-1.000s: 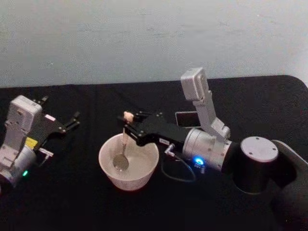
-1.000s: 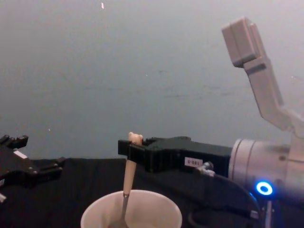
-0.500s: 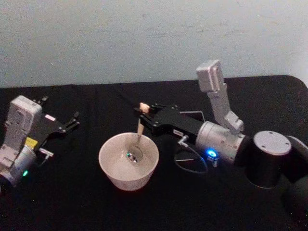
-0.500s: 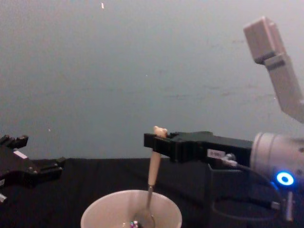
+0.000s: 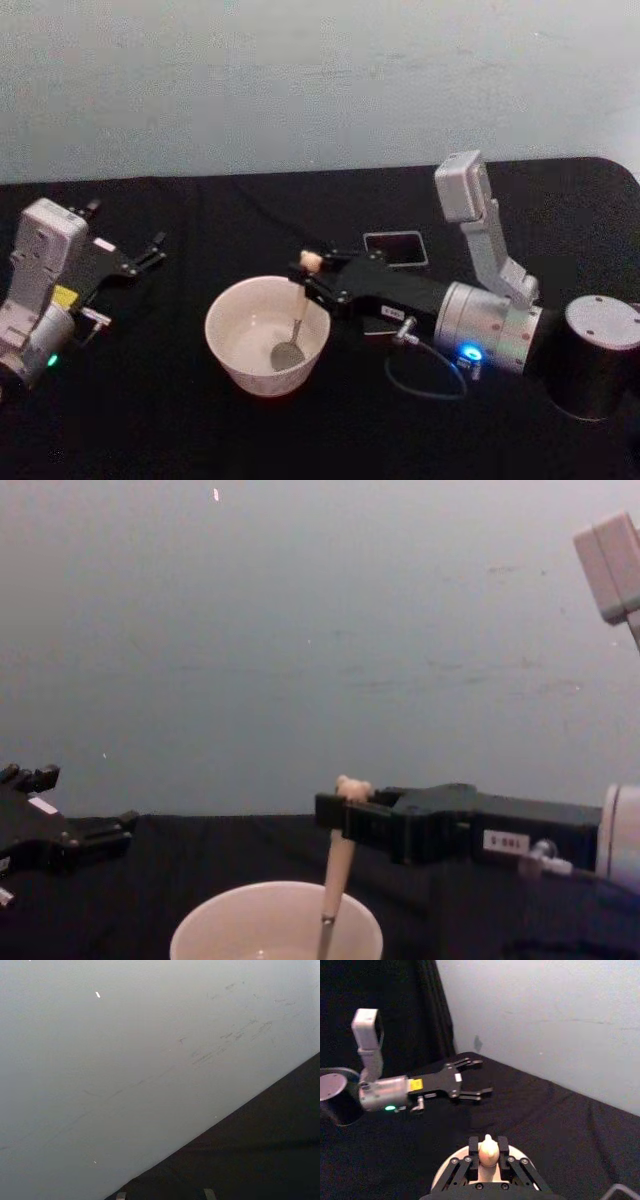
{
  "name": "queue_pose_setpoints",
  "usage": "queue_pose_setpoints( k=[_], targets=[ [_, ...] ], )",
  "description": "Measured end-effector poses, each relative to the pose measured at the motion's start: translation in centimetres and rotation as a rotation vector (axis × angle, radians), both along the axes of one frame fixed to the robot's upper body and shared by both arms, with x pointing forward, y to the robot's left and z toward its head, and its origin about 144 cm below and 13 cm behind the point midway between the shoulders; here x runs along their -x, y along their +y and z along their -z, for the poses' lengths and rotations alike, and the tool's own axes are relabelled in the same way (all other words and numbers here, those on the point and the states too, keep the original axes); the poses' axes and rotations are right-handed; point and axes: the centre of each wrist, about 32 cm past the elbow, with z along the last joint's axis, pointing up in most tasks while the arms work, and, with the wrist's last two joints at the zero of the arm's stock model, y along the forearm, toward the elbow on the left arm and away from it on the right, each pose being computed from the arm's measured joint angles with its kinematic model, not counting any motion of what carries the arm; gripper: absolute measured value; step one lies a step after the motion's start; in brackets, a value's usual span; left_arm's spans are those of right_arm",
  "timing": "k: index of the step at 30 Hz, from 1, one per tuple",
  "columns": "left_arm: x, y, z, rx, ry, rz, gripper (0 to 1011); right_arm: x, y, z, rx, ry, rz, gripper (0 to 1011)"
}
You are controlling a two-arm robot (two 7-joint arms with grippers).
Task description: Pick up the stirring spoon with one hand, stir inside the cup, then place it back in its original position.
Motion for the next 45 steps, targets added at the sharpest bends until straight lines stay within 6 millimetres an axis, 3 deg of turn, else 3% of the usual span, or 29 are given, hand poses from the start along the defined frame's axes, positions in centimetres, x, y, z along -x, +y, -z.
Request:
queue_pose_setpoints(
  k=[12,23,34,45],
  targets=[
    [0.0,0.0,0.0,0.0,0.0,0.0,1001,0.0,2.7,0.1,-0.012,0.0,-0.03,224],
    [0.0,0.0,0.0,0.0,0.0,0.0,1002,-2.5,4.9,0.1,-0.03,-0.03,0.045,224],
    [0.0,0.0,0.0,0.0,0.0,0.0,1001,-3.7,2.8,-0.4,-0.028,-0.043,0.117,224],
    [0.0,0.0,0.0,0.0,0.0,0.0,1002,-2.2,-0.2,-0.6,-0.027,-0.029,0.092,223]
  ],
)
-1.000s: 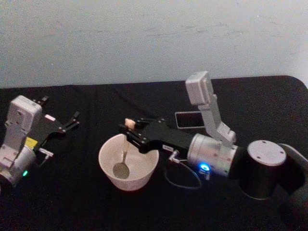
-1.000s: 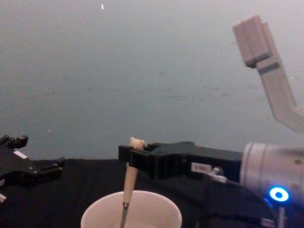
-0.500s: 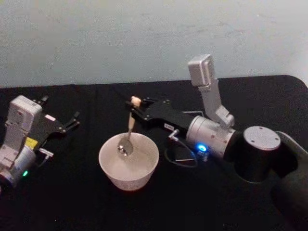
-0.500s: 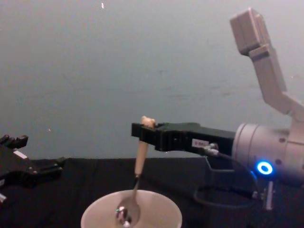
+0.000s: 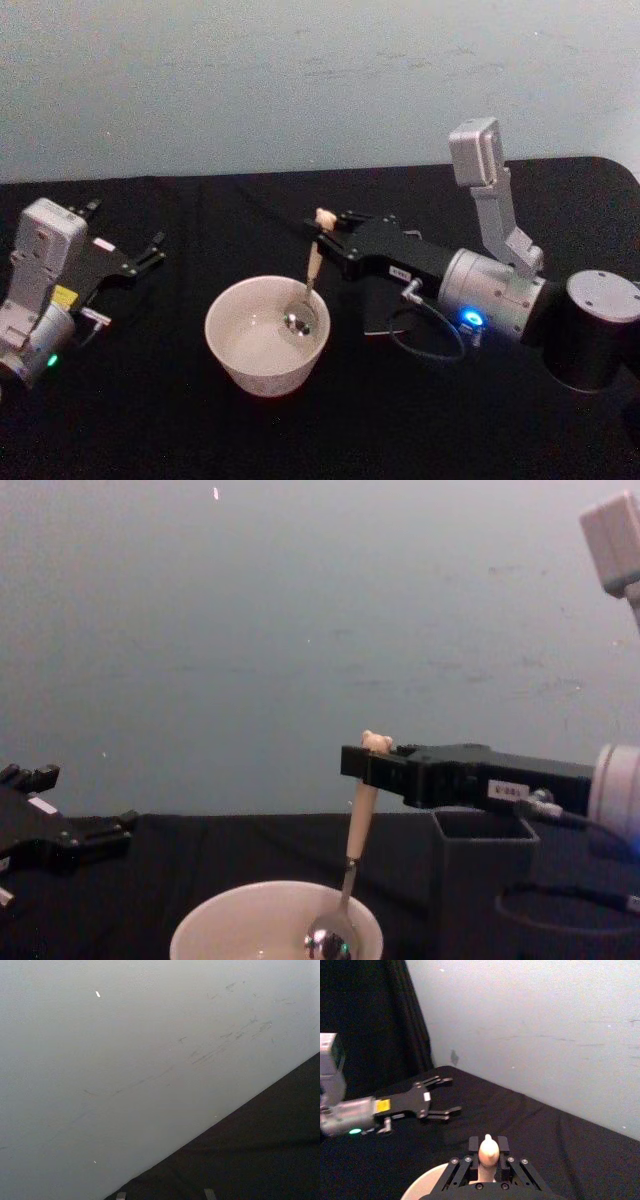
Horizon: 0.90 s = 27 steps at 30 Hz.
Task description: Pick up the stirring spoon with one hand, stir inside the cup, then place it back in its original position.
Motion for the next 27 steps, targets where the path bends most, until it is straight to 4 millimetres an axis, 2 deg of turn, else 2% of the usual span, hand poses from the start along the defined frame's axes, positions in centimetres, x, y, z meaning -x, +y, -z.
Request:
queue_pose_setpoints(
  k=[7,15,23,27],
  targets=[
    [0.0,0.0,0.0,0.0,0.0,0.0,1001,1.4,-0.2,0.1,0.001,0.015,-0.057,223],
    [0.0,0.0,0.0,0.0,0.0,0.0,1002,2.4,1.2,0.8,0.004,0.04,-0.107,223],
    [0.0,0.0,0.0,0.0,0.0,0.0,1001,1.6,3.1,0.7,-0.028,0.025,-0.08,223],
    [0.0,0.0,0.0,0.0,0.0,0.0,1001,1.1,3.5,0.3,-0.046,0.021,-0.044,223]
  ],
)
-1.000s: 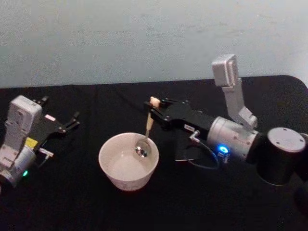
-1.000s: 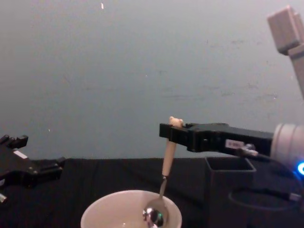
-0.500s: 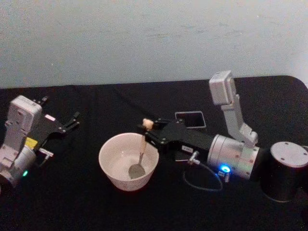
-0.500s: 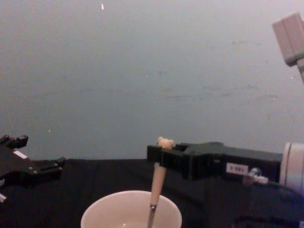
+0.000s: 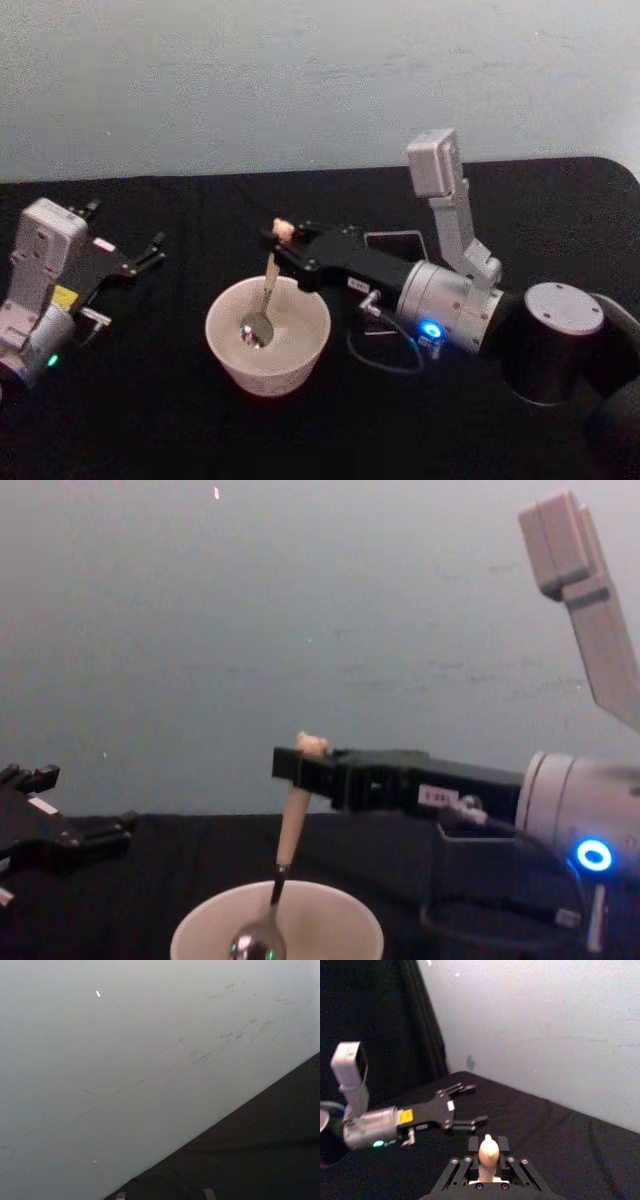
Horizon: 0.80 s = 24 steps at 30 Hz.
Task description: Pick up the stirring spoon with one hand, stir inside the cup, then place it back in its original position.
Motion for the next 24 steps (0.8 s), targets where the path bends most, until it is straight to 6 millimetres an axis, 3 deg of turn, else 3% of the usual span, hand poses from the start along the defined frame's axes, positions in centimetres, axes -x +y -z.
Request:
queue_pose_setpoints(
  k=[24],
  targets=[
    [0.0,0.0,0.0,0.0,0.0,0.0,1001,-0.7,-2.9,-3.8,-0.106,0.101,0.166,223]
  ],
)
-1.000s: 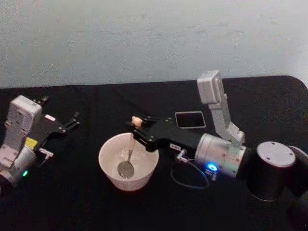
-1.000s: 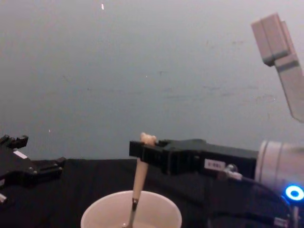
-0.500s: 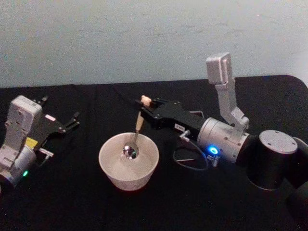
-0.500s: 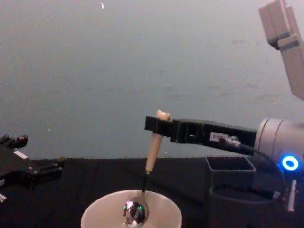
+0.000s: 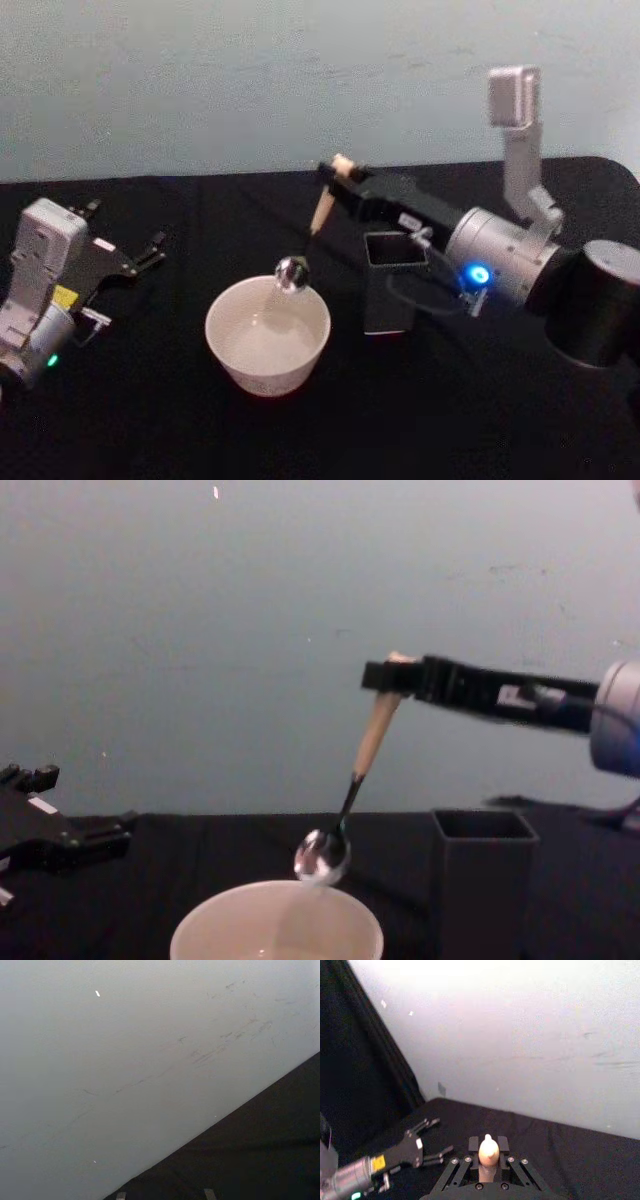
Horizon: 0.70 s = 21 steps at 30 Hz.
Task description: Pick up the stirring spoon with one hand, stir inside the cup, then place it back in its original position.
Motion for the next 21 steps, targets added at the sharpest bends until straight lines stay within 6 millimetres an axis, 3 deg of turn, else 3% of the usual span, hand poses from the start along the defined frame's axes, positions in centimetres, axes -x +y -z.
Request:
queue_pose_setpoints(
  k=[10,21],
  targets=[
    [0.0,0.0,0.0,0.0,0.0,0.0,1001,-0.3,-2.6,-2.0,-0.095,0.019,0.072,223],
    [0.0,0.0,0.0,0.0,0.0,0.0,1001,0.5,-6.8,-3.3,-0.144,-0.011,0.132,223]
  ],
)
